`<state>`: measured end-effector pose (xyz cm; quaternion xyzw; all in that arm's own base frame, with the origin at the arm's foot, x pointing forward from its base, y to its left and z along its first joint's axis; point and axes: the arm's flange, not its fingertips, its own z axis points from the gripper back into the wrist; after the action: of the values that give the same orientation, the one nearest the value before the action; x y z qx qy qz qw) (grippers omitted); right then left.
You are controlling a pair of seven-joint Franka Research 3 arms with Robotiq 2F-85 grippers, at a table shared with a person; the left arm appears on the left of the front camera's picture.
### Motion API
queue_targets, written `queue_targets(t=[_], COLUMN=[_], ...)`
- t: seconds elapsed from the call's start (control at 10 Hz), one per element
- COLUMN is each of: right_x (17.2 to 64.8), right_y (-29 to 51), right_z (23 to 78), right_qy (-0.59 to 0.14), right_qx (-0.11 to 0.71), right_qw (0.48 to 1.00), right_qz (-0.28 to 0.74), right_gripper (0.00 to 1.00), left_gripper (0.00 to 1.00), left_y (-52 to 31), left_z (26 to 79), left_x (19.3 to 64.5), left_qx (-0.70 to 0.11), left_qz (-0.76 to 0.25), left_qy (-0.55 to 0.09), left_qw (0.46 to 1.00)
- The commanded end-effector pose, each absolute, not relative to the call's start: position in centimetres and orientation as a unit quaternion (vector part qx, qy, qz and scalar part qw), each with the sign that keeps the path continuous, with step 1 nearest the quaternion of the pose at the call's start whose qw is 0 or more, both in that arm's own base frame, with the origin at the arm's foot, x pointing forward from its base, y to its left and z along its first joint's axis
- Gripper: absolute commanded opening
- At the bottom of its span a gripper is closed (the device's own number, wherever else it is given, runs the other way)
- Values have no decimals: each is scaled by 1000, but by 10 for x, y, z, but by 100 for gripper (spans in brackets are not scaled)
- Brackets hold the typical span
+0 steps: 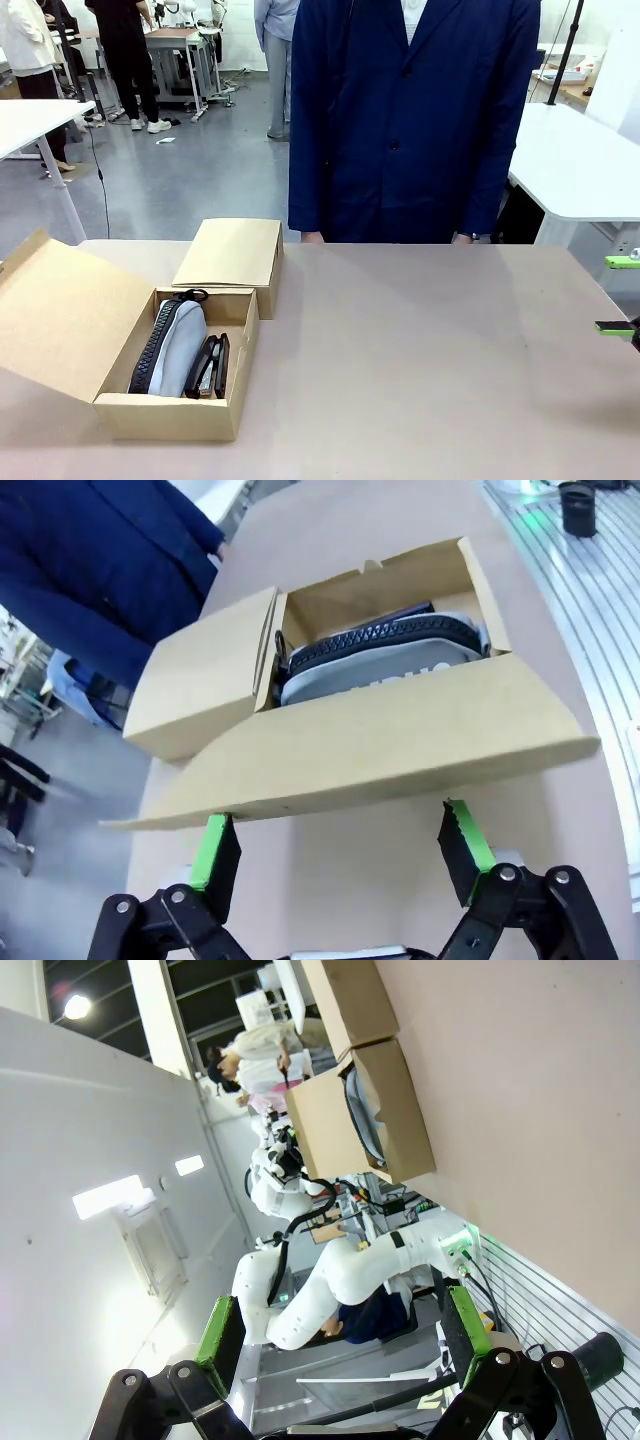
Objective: Place items inside the box.
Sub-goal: Close the lid of the Mailer Box closest to the robot.
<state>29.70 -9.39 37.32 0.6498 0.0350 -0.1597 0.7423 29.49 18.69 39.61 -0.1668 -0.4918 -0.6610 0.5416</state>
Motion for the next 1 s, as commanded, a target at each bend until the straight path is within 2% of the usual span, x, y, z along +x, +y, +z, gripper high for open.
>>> queue_targets(t=[0.0, 0.3, 0.9], right_x=[298, 298, 298], right_y=[-93, -93, -93], right_z=[376, 376, 376], right_qy=[34, 34, 34], right_qx=[648, 648, 648], right_qw=[741, 741, 741], right_qz=[-169, -169, -169], right_gripper=[100, 100, 100], left_gripper=[100, 100, 100], left_y=[173, 139, 52], left_z=[368, 379, 387], left_x=[278, 272, 243], left_qx=[-170, -209, -264], left_qz=[-679, -692, -661], left_qy=[-502, -503, -523], left_qw=[508, 474, 469])
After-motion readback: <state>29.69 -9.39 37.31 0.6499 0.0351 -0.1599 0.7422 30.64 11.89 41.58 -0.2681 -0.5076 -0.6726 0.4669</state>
